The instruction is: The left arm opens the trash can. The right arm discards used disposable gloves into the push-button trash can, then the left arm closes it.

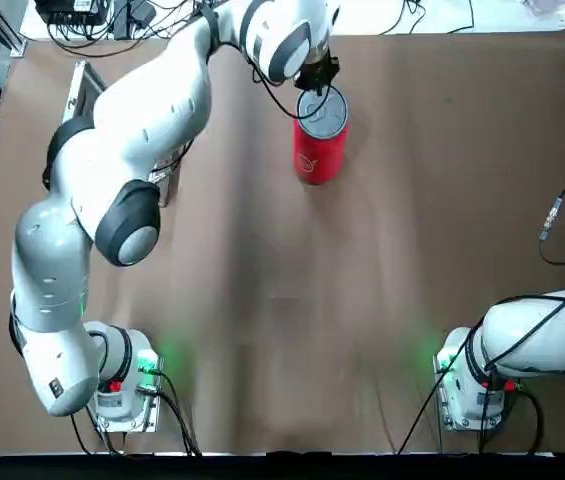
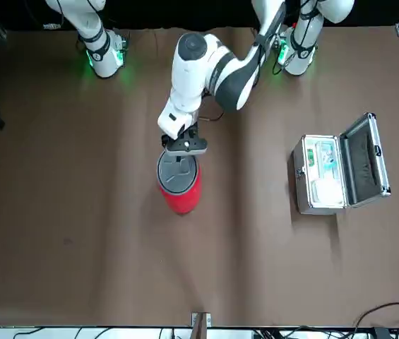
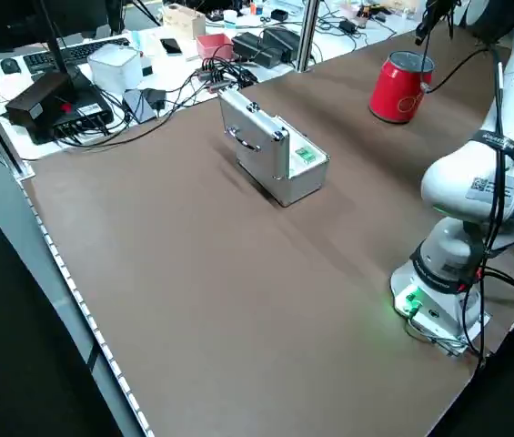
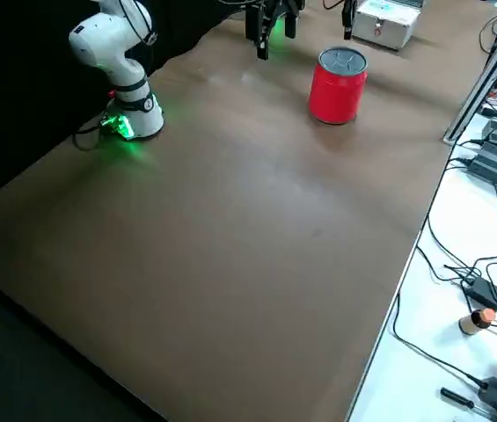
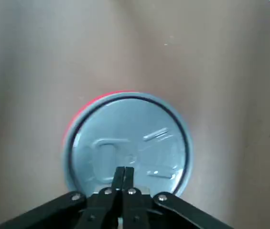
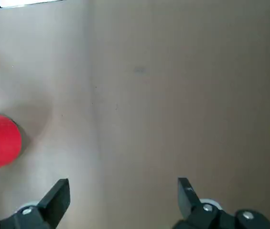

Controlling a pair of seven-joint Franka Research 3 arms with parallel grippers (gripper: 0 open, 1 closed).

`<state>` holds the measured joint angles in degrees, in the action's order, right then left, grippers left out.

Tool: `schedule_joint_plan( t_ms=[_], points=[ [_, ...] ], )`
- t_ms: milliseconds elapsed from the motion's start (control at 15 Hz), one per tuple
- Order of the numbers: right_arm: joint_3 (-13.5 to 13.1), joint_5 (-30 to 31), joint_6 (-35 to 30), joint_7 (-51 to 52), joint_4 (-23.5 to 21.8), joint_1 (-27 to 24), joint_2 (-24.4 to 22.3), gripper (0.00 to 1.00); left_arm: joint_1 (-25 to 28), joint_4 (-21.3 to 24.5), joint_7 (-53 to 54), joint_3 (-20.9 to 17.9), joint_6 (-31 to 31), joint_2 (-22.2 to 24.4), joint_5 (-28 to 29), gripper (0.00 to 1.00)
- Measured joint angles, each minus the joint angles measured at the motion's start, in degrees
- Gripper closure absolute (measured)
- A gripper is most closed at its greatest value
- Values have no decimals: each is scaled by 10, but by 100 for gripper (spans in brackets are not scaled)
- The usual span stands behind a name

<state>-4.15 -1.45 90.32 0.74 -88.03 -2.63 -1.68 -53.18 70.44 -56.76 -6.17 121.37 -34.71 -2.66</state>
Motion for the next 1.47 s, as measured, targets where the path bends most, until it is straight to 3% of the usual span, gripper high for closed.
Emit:
schedule_joint_plan(
  t_ms=[400,733,1133,1467],
  points=[
    [0,0,0,0,0,0,-1,1,50,-1,78,-1,-119,56,0,46],
    [0,0,-14,0,0,0,-1,1,132,-1,161,-3,-191,97,0,2],
    [1,1,-16,0,0,0,-1,1,271,-2,356,-4,-316,144,0,0],
    [1,1,-17,0,0,1,-1,1,359,-2,473,-4,-368,173,0,0]
  ],
)
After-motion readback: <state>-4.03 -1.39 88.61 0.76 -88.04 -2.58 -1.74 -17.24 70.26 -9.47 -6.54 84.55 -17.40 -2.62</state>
